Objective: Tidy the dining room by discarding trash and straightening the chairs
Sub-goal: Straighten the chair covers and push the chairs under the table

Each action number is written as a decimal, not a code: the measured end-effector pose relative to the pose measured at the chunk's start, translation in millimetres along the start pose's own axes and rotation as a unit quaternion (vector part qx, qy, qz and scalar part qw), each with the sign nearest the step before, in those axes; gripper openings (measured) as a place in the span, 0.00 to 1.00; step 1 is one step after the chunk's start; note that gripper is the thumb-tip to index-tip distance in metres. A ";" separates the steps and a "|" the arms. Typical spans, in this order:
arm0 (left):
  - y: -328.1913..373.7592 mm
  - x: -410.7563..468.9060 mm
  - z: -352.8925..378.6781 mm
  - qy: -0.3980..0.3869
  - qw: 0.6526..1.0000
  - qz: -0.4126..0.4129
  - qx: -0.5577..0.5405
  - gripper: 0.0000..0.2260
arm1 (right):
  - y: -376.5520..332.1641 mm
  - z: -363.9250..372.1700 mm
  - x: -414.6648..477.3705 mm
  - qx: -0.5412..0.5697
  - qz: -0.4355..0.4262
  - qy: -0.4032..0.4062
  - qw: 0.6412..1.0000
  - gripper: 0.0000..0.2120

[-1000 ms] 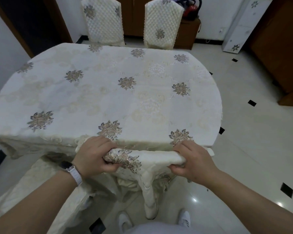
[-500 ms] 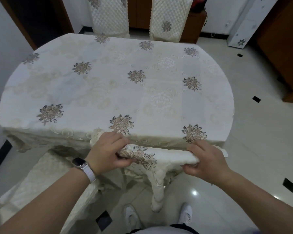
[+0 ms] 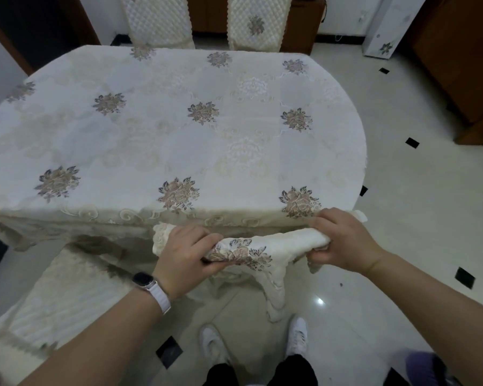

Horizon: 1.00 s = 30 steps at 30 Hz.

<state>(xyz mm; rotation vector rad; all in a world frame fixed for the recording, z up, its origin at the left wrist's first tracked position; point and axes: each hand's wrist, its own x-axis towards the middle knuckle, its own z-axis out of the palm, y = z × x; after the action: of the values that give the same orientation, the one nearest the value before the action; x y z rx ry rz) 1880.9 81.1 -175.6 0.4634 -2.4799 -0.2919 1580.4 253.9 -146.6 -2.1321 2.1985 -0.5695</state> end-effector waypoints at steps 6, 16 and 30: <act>20.5 -8.6 19.1 -0.021 1.000 -0.013 -0.008 0.21 | 8.9 -2.3 -22.3 0.020 0.007 0.010 1.000 0.19; -11.6 -11.5 0.2 -0.069 0.996 -0.039 0.049 0.27 | -11.2 22.0 -2.4 0.033 0.017 0.033 0.999 0.18; -46.9 -20.8 -15.6 -0.063 0.994 -0.086 0.038 0.15 | -42.9 59.3 19.1 0.003 0.012 0.075 0.997 0.18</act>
<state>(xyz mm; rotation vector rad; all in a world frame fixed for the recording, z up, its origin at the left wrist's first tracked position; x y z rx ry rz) 1918.2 44.8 -188.3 0.7120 -2.5854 -0.3034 1636.4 221.3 -185.7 -2.1210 2.2897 -0.7583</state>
